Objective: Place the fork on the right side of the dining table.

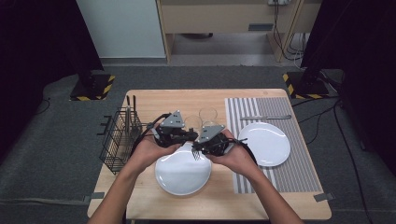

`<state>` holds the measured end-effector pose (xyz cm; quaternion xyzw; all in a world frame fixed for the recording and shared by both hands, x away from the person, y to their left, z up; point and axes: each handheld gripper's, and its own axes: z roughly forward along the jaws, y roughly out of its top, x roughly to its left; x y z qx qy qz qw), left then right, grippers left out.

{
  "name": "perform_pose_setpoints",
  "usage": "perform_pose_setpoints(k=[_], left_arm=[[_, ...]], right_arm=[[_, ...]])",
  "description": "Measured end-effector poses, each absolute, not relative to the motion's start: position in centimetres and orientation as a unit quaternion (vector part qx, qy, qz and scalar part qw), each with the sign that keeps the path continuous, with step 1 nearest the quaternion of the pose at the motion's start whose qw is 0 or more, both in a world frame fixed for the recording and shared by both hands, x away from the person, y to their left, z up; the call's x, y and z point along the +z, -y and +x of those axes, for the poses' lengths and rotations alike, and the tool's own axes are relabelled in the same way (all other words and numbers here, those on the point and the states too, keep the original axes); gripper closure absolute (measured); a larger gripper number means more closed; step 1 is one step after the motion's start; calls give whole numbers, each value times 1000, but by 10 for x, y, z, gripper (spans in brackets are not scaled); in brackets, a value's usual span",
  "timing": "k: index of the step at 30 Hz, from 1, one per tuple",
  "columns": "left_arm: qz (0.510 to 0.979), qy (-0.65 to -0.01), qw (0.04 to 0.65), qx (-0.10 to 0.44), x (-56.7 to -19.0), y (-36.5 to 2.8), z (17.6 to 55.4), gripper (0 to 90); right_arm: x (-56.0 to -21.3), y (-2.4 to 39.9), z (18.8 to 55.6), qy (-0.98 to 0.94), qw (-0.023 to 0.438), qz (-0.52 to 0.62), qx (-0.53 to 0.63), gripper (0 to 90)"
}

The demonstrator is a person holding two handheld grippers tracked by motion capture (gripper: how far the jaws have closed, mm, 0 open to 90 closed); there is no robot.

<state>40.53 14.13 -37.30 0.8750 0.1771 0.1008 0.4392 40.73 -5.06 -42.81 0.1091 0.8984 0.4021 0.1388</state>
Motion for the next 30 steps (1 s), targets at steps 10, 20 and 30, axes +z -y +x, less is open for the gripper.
perform_pose_setpoints(k=[10,20,30], left_arm=[[872,-181,444,102,-376,-143,408,864],[872,-177,444,108,-379,-138,408,838],[870,-175,448,108,-381,-133,410,824]], right_arm=[[-431,50,409,-897,140,113,404,864],[-435,52,409,-896,134,118,407,872],[-436,56,410,-897,134,121,404,876]])
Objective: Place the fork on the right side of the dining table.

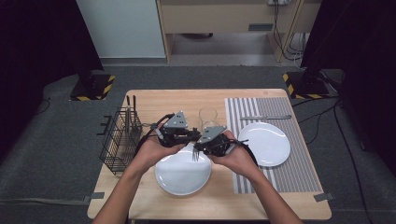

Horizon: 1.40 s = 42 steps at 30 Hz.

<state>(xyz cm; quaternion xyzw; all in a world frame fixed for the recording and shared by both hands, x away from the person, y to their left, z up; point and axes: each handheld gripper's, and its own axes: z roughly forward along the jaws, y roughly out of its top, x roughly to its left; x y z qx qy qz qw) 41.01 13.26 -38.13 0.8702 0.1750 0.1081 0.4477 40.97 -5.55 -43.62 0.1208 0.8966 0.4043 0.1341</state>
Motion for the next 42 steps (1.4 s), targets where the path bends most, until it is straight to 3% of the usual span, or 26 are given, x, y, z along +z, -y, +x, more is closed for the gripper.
perform_pose_setpoints(k=[20,26,35,37,39,42], left_arm=[[860,-190,462,108,-381,-134,410,867],[860,-190,461,106,-382,-134,410,867],[860,-192,461,105,-384,-137,411,860],[857,-196,463,108,-385,-137,411,838],[855,-200,466,107,-387,-137,411,740],[855,-194,466,115,-389,-138,408,703]], right_arm=[[-435,57,413,-892,133,128,414,858],[-433,56,415,-889,134,124,420,813],[-434,54,416,-890,134,122,418,861],[-434,54,415,-891,134,121,416,867],[-435,54,416,-892,132,120,415,874],[-437,57,418,-894,128,124,411,874]])
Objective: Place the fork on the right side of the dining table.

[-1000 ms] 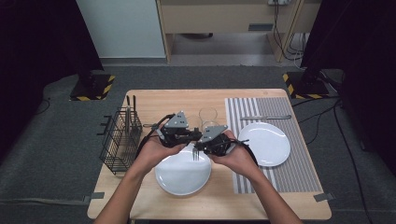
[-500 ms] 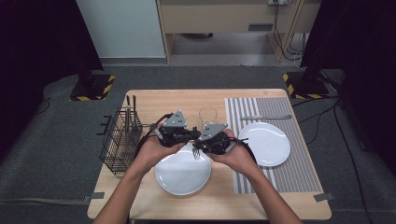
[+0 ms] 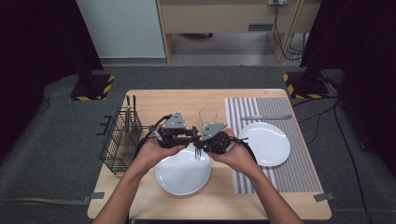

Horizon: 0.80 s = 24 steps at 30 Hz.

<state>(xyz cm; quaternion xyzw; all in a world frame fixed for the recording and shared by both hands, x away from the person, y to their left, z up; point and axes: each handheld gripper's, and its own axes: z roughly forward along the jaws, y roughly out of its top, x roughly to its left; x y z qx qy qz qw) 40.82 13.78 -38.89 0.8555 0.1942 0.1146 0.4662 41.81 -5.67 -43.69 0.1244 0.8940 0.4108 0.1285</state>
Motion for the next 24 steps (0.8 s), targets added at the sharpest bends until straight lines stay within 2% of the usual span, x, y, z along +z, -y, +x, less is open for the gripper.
perform_pose_setpoints(k=[5,15,24], left_arm=[[854,-206,463,118,-394,-143,406,585],[847,-235,460,124,-410,-159,402,419],[848,-237,458,121,-421,-161,402,341]], right_arm=[[-440,64,422,-890,125,136,418,873],[-440,69,424,-885,121,142,426,873],[-441,71,428,-883,114,146,432,872]])
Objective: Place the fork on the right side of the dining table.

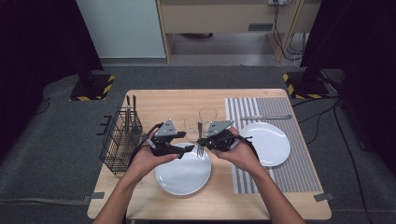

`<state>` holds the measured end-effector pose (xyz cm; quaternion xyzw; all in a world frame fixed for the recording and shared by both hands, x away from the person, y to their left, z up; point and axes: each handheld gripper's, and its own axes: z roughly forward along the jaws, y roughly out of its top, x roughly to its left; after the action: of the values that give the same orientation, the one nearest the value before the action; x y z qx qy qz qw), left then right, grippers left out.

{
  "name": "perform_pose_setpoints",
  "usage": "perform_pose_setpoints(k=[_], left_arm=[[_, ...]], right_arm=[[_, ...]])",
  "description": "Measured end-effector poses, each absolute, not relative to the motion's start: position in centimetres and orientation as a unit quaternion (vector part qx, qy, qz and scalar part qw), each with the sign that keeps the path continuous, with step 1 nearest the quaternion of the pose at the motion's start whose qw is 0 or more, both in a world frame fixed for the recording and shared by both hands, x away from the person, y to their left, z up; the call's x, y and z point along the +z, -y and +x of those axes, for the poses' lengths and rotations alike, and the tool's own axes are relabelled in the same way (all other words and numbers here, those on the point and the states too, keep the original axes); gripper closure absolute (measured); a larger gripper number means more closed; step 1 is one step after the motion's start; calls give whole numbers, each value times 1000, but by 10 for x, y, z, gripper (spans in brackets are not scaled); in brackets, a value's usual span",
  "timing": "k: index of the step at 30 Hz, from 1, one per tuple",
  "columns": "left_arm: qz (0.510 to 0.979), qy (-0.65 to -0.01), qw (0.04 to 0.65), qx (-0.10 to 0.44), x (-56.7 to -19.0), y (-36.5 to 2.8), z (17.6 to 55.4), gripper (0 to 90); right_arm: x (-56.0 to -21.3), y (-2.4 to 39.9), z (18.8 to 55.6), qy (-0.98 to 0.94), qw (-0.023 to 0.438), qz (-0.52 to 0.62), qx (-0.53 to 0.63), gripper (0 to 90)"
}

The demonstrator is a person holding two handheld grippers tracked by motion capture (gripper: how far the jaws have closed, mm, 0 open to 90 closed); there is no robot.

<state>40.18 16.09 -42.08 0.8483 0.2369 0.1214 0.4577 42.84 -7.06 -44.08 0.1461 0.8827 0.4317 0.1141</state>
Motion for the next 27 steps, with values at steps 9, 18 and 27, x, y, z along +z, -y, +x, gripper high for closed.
perform_pose_setpoints(k=[9,18,27], left_arm=[[847,-246,454,126,-432,-160,404,254],[849,-248,449,123,-442,-151,409,244],[847,-246,453,126,-442,-148,408,254]], right_arm=[[-436,72,428,-878,114,154,438,872],[-432,73,430,-874,114,160,445,872],[-427,74,429,-866,106,161,462,872]])
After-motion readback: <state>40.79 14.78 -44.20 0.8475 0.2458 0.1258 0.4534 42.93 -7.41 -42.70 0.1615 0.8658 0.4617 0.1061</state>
